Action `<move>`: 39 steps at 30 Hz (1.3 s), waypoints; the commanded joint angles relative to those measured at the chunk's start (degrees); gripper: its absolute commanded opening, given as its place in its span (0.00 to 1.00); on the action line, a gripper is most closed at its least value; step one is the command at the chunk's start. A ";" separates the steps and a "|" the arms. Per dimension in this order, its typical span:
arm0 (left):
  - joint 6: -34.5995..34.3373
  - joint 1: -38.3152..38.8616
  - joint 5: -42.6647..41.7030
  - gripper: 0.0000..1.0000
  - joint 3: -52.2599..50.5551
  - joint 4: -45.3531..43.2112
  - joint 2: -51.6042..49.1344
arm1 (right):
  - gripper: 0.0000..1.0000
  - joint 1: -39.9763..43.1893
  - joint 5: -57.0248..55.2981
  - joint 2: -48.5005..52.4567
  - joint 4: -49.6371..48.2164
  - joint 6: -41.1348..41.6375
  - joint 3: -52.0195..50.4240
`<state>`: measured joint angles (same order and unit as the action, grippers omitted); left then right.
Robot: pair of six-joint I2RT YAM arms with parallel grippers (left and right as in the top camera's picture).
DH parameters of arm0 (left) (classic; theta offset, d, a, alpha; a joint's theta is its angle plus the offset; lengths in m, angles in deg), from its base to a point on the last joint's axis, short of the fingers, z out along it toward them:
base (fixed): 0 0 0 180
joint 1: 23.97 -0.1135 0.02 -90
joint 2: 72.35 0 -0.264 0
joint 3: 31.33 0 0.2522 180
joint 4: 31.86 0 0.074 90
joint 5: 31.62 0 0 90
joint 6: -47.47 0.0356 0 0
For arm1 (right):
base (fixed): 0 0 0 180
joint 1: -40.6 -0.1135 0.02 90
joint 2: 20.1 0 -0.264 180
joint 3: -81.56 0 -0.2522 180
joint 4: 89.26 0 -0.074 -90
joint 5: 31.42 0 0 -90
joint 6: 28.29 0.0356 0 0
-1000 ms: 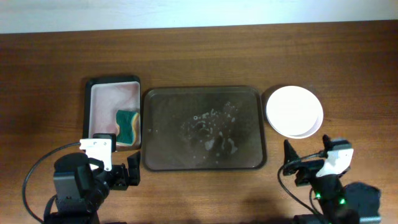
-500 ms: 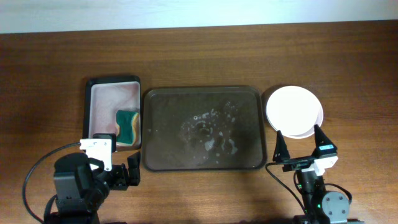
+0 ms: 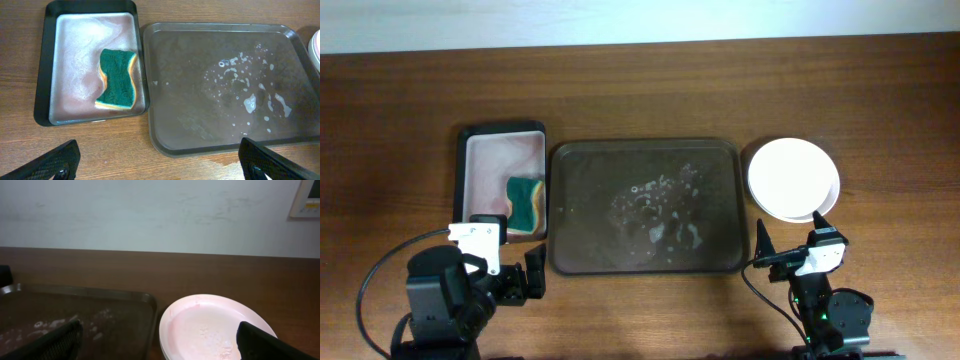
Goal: Clean dirty plates on tray and stack at the side
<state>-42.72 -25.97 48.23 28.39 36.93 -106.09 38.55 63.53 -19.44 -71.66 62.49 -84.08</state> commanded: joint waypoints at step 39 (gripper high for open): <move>0.85 0.04 3.30 0.99 -31.17 -32.44 30.05 | 0.99 -0.57 -0.31 -0.46 0.31 -0.55 -0.28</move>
<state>-42.32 -25.97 51.31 3.71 11.82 -81.46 38.51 63.51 -19.41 -71.64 61.88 -84.08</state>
